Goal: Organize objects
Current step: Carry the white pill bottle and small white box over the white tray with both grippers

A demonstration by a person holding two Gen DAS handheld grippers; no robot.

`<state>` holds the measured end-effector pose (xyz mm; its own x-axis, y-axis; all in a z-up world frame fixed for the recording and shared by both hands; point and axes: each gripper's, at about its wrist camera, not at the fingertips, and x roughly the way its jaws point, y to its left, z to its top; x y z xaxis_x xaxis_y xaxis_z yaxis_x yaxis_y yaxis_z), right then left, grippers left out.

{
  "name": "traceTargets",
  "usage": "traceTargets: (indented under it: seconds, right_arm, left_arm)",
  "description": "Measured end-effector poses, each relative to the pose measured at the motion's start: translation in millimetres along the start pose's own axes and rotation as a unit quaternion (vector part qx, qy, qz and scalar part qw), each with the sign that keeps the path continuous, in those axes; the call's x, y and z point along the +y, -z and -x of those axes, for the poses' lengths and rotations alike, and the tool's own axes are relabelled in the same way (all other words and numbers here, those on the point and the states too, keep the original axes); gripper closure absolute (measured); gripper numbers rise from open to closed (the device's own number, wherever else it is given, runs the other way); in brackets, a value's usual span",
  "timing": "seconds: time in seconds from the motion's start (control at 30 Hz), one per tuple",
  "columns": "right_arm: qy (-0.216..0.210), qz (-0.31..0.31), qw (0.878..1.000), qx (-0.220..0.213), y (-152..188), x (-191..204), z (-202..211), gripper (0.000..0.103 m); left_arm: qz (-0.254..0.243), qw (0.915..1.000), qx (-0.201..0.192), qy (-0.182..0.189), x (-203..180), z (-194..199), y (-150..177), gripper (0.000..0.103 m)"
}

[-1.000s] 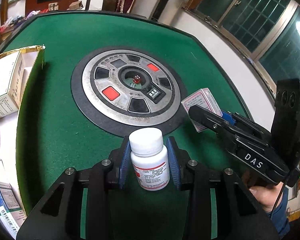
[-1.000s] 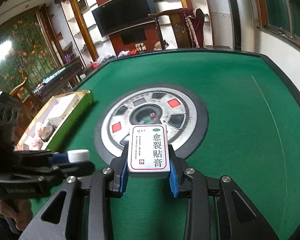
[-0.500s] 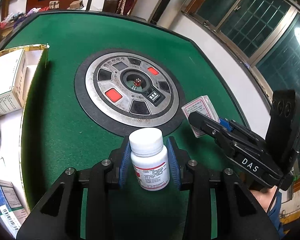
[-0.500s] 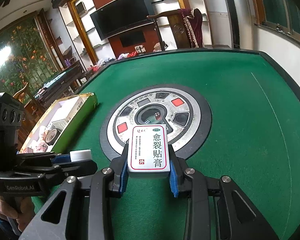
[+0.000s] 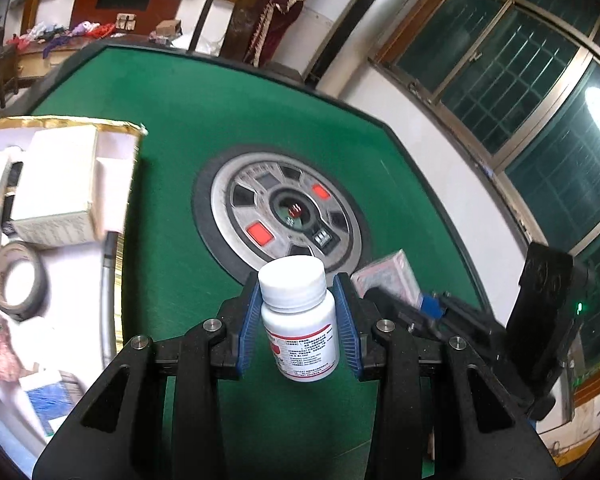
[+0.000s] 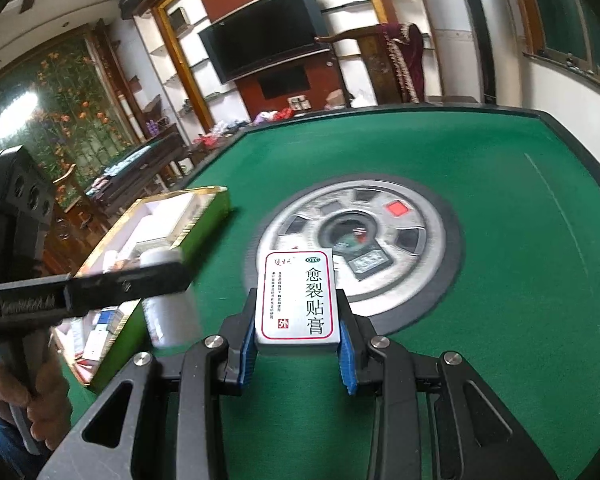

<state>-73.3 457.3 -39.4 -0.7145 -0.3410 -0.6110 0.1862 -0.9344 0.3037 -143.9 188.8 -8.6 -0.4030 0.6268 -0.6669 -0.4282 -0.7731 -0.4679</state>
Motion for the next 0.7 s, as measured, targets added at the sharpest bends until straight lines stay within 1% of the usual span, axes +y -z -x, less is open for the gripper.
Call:
traceTargets:
  seconds: [0.37, 0.53, 0.7]
  right_arm:
    - [-0.052, 0.04, 0.998, 0.012, 2, 75, -23, 0.07]
    - [-0.066, 0.059, 0.996, 0.021, -1, 106, -38, 0.07]
    - [-0.078, 0.087, 0.993, 0.032, -3, 139, -57, 0.07]
  left_arm:
    - [0.025, 0.9988, -0.039, -0.015, 48, 39, -9, 0.068]
    - [0.035, 0.9977, -0.046, -0.036, 77, 54, -14, 0.068]
    - [0.068, 0.9947, -0.052, -0.057, 114, 66, -15, 0.068]
